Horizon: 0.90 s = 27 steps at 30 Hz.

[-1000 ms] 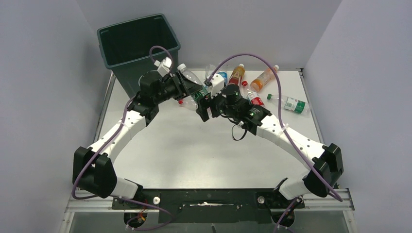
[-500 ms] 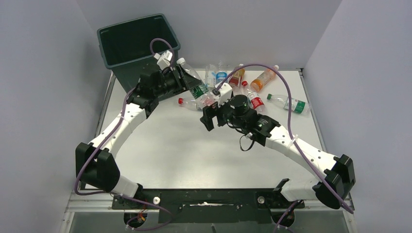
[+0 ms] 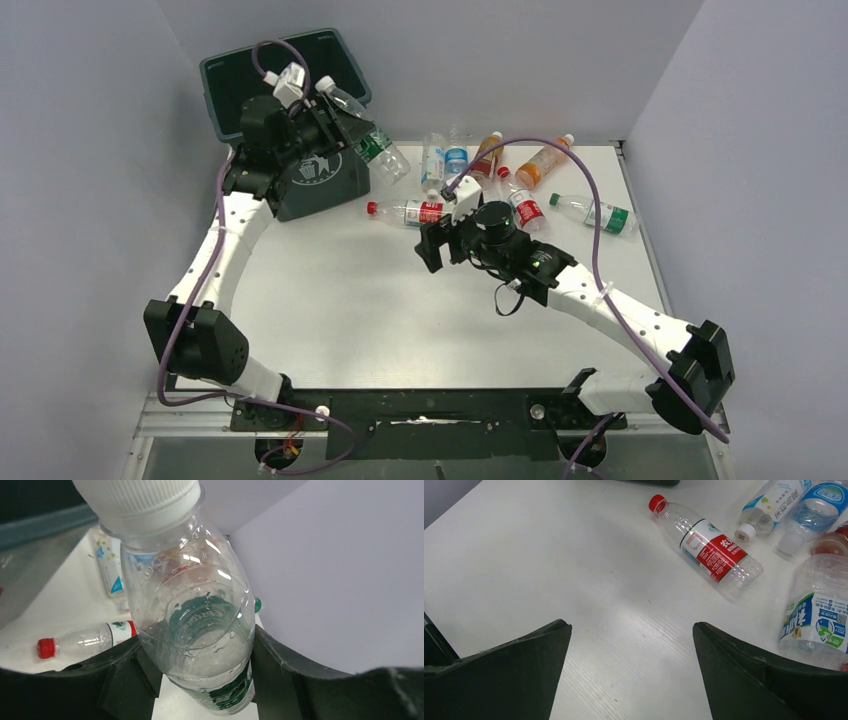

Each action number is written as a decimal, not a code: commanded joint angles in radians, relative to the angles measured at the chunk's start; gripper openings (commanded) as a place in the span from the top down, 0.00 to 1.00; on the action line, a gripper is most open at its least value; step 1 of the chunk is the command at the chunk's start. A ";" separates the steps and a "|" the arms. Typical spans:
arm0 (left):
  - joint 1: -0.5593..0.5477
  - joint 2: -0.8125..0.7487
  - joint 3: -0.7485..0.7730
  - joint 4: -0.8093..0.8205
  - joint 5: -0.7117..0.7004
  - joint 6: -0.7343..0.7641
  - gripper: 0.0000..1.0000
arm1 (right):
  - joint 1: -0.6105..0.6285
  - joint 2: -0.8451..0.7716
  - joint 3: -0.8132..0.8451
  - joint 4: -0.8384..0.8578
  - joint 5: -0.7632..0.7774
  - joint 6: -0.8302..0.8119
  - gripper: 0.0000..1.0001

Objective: Put the plastic bottles in the bin
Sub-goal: Place the plastic bottle in the trash bin.

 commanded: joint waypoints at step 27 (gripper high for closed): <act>0.403 0.156 0.359 0.164 0.137 -0.121 0.60 | -0.215 0.305 0.158 0.155 -0.108 -0.007 0.02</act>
